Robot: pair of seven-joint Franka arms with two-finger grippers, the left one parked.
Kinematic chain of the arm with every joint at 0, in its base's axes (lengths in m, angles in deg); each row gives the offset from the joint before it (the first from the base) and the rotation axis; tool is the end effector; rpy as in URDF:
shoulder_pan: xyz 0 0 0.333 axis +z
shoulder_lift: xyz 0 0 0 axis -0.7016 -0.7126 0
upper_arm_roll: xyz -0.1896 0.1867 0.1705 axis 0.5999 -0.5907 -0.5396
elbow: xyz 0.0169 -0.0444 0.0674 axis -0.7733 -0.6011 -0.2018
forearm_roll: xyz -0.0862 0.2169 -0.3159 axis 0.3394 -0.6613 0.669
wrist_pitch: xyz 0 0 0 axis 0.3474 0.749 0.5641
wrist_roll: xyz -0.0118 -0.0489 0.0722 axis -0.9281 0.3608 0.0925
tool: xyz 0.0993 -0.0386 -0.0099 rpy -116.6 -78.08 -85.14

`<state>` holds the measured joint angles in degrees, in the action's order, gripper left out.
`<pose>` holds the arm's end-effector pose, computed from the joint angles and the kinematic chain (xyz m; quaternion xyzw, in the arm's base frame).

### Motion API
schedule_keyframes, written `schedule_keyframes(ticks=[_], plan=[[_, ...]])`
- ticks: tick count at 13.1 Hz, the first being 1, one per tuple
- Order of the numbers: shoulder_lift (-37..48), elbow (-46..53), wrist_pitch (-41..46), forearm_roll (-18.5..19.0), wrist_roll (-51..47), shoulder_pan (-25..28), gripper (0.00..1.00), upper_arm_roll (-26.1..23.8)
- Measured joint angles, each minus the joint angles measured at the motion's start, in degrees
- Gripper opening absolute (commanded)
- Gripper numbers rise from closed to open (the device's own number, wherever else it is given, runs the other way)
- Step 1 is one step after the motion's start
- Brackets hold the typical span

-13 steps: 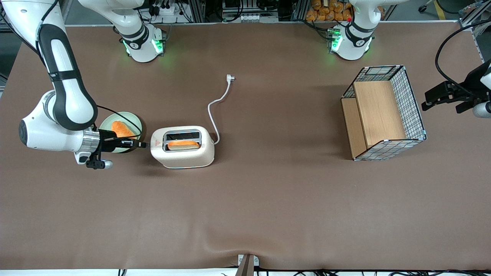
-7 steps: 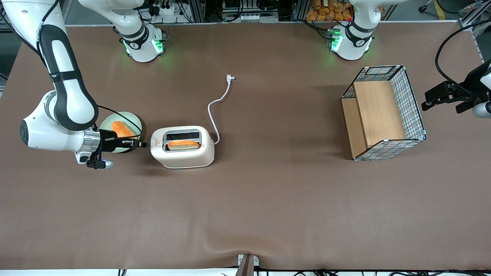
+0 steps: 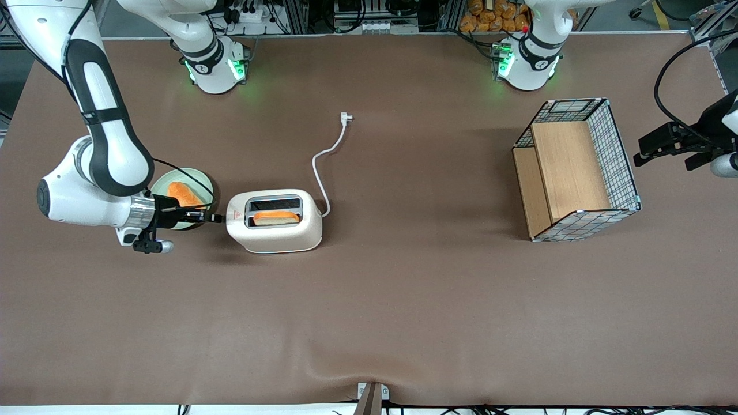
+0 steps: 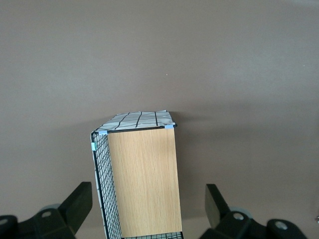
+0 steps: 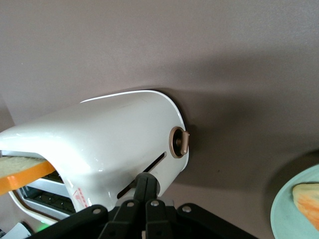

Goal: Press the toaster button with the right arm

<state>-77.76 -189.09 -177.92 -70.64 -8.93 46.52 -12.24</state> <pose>0.5878 0.0368 0.2799 -0.9568 0.0564 0.0949 0.2689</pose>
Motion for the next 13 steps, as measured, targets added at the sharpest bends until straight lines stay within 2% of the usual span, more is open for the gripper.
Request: schedule_keyframes(ticks=[13], plan=[[-2.5,-0.13,-1.69,-1.63,2.78,0.11,0.0,0.21]])
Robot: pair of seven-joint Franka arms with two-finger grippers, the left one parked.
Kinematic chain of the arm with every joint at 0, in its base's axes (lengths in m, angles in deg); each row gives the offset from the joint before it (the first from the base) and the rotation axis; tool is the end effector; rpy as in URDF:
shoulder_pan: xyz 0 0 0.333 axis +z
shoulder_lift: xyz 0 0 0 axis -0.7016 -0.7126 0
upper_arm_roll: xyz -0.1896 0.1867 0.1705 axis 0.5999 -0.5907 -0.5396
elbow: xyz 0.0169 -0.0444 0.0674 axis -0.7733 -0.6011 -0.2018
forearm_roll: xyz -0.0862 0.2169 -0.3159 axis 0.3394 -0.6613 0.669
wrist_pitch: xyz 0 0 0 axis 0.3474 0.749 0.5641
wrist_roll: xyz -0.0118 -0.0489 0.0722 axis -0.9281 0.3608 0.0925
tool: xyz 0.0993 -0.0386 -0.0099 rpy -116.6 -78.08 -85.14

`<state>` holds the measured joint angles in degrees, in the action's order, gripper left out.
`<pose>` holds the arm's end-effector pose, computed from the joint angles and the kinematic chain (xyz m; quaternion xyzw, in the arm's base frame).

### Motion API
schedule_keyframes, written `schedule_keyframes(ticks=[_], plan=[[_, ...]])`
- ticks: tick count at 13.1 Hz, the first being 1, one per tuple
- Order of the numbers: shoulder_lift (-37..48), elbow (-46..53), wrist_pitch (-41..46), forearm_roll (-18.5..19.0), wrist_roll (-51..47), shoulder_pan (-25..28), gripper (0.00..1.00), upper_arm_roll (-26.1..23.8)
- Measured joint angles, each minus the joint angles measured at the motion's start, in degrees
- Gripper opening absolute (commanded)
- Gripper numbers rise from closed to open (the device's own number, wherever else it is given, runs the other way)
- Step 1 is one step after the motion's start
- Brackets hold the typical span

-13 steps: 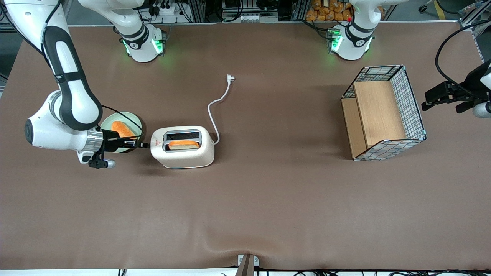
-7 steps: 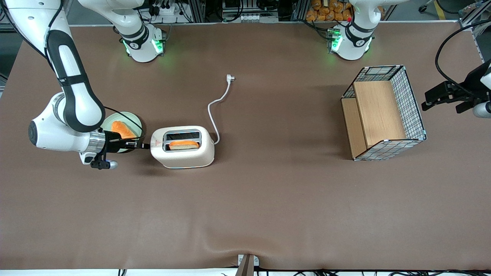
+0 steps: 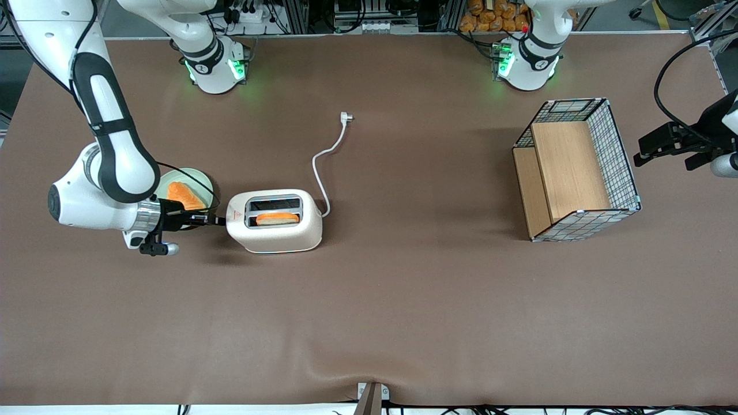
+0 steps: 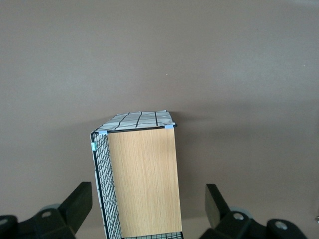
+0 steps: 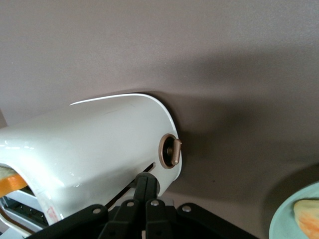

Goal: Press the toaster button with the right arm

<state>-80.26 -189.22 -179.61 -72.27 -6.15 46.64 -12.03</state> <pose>0.5881 0.0348 0.2550 -0.9555 0.0522 0.0944 0.2746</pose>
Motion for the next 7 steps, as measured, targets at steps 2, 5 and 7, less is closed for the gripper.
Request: schedule_keyframes(ticks=[2,5,7], plan=[[-0.28,0.0,-0.22,-0.16,0.38,0.0,0.0,0.0],[-0.61,-0.06,-0.53,-0.33,0.94,0.0,0.0,-0.01],[-1.09,-0.08,-1.01,-0.58,1.19,0.01,0.0,-0.05]])
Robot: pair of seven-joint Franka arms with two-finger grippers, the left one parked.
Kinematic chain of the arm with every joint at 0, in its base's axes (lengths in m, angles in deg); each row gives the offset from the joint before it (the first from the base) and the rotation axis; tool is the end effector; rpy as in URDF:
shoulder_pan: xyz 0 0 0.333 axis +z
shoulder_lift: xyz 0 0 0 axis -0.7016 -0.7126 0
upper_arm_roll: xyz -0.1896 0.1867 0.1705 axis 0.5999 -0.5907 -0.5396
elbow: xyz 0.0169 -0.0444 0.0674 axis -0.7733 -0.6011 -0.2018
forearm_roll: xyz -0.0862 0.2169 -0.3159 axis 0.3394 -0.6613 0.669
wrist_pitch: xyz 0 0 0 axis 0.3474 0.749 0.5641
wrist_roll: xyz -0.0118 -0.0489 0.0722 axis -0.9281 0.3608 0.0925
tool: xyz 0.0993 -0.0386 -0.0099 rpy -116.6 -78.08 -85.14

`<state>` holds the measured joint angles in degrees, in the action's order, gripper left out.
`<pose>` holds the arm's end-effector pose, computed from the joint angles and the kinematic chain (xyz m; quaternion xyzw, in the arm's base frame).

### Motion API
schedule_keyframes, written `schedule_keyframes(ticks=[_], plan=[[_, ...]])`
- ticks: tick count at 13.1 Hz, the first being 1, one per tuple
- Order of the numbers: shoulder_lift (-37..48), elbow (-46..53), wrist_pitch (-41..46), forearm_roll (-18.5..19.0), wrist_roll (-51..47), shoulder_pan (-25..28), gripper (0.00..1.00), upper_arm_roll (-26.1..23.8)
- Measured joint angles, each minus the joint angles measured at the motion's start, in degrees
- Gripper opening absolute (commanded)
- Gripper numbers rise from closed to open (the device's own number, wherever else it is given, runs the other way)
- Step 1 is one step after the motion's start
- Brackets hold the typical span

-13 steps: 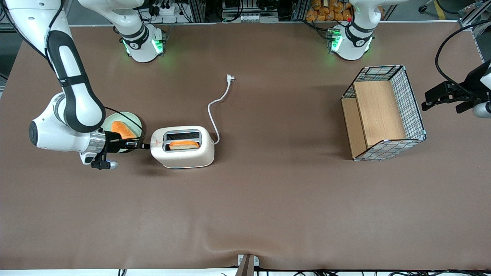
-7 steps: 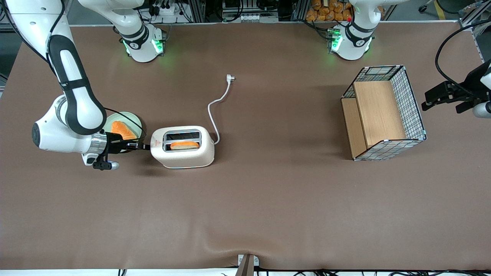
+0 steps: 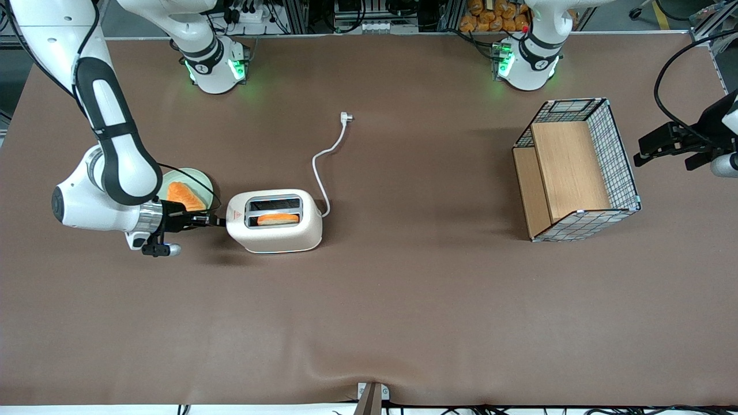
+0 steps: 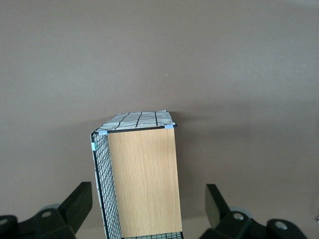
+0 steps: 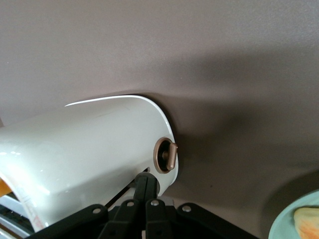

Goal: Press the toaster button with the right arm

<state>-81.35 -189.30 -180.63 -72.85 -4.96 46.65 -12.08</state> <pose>0.5881 0.0343 0.2441 -0.9555 0.0499 0.0927 0.2754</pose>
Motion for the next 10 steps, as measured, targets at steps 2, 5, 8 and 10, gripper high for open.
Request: schedule_keyframes(ticks=[2,5,8,10], plan=[[-0.42,-0.38,-0.92,-0.7,0.84,0.06,0.0,-0.02],[-0.44,-1.1,-2.26,-2.0,2.22,0.11,0.0,0.01],[-0.44,-1.28,-2.48,-2.46,2.63,0.11,0.0,0.08],[-0.43,-1.34,-2.54,-2.54,2.81,0.11,0.0,0.09]])
